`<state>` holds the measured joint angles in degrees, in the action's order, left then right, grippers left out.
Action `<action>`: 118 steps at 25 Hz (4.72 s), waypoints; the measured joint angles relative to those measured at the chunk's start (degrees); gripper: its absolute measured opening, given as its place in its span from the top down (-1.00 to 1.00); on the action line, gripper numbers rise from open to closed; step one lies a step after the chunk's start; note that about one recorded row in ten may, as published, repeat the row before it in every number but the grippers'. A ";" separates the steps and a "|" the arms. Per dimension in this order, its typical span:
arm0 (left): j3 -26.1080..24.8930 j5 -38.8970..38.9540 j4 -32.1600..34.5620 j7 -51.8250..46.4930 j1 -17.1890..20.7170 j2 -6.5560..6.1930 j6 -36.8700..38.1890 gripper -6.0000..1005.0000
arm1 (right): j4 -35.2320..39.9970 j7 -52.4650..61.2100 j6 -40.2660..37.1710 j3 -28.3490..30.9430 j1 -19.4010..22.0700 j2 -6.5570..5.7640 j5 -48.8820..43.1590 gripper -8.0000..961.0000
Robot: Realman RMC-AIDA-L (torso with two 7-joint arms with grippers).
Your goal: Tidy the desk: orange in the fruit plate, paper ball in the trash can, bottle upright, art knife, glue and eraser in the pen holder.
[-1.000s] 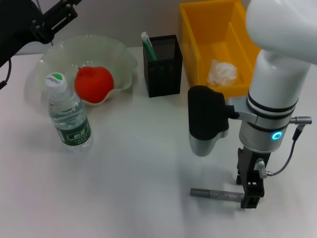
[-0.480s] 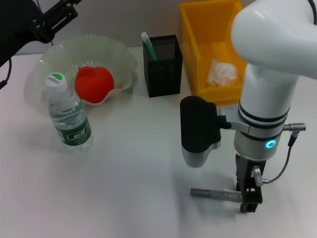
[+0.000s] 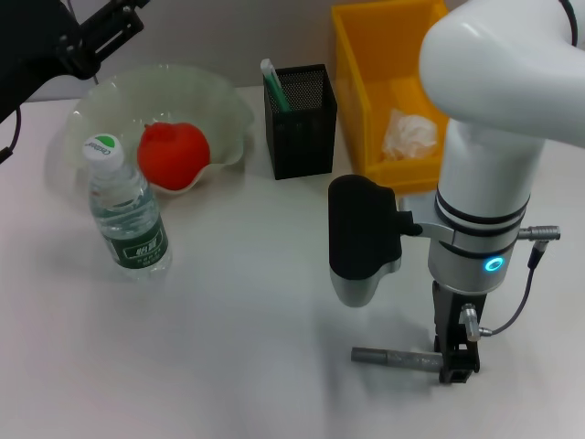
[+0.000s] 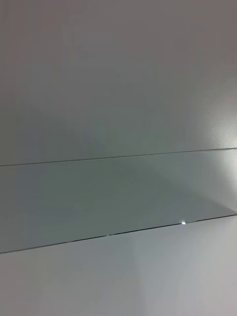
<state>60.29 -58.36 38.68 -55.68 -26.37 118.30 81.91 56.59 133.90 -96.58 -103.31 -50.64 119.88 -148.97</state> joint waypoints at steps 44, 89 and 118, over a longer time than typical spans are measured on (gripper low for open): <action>-1.51 0.52 1.46 -0.74 0.79 -0.16 0.75 -0.44 | 24.50 -5.89 6.84 19.25 17.37 0.00 2.75 0.69; -2.89 -8.36 5.29 -9.06 -0.17 -0.45 8.29 -0.44 | 9.22 -57.16 18.48 40.41 29.52 -0.54 67.25 0.71; 3.17 -14.10 4.47 -15.91 -8.21 0.18 6.57 -0.44 | 1.51 -59.79 18.10 33.08 21.85 -0.38 69.35 0.72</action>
<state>63.46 -72.46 43.15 -71.58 -34.58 118.47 88.47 58.09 74.11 -78.47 -70.23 -28.79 119.50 -79.62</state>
